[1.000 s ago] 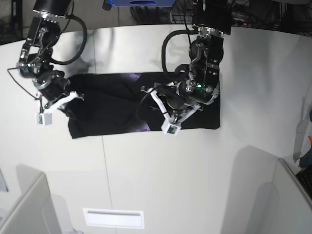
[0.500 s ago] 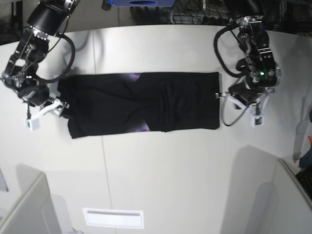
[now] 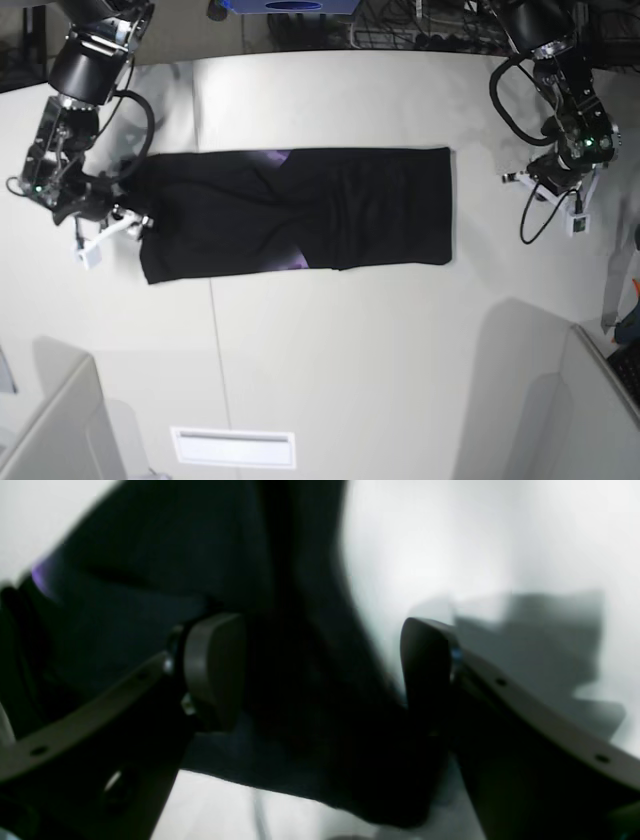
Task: Fold the T-shirt properly
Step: 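Grasp the folded bundle with both grippers and fold it over again, then flip the bundle over with the right gripper, exposing the sun print, then grasp the bundle edges with both grippers and rotate it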
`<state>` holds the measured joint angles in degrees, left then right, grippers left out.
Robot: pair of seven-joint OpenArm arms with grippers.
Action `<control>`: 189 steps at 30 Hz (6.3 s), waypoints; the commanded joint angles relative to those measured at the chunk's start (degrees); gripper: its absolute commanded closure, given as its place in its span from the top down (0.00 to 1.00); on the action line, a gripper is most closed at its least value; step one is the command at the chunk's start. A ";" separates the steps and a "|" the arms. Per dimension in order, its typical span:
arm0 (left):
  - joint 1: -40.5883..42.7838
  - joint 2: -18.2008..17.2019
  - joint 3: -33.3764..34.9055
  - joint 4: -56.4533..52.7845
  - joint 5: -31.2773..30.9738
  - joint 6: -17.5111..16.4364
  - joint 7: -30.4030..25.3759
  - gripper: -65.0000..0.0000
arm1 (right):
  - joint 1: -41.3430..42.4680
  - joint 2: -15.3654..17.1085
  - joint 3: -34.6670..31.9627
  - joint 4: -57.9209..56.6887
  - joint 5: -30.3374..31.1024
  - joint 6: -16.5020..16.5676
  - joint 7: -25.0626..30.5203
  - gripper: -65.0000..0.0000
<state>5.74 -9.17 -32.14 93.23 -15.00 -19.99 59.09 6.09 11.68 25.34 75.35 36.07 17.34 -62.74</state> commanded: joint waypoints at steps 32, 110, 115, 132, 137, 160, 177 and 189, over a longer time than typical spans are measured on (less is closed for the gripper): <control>-10.97 9.39 24.62 -12.84 -0.42 5.00 -1.99 0.00 | -1.03 -8.47 -2.62 23.94 1.16 0.19 -6.40 0.00; 12.59 -1.78 4.93 5.80 -0.86 -2.65 -1.46 0.00 | -3.14 -19.29 -37.52 16.12 1.33 -14.13 13.38 0.32; 12.59 -1.78 4.93 5.80 -0.86 -2.65 -1.46 0.00 | -3.14 -19.46 -37.61 16.12 1.33 -14.13 13.38 0.60; 12.50 -1.95 -2.72 5.80 -0.86 -2.83 -1.46 0.00 | 5.65 -19.37 -61.43 11.11 1.24 -18.79 13.64 0.60; 12.50 -1.95 -2.36 5.80 -0.86 -2.83 -1.46 0.00 | 6.88 -19.11 -66.18 13.66 1.24 -18.79 13.38 0.60; 4.50 2.27 -0.25 0.62 -40.16 -10.47 3.81 1.00 | -12.28 -6.01 -30.93 34.41 1.33 -9.74 13.82 0.00; -5.43 6.93 12.05 -14.68 -38.31 -0.89 3.46 0.90 | -15.54 -2.58 -30.84 34.49 1.33 -9.65 13.82 0.00; -12.37 -8.72 35.09 -15.12 -37.87 9.66 3.90 0.00 | -21.08 -1.97 -17.56 34.85 1.33 -9.56 13.99 0.00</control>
<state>-5.32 -17.15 3.68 77.43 -54.74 -10.74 62.52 -15.14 9.30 7.55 108.88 36.97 7.40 -49.50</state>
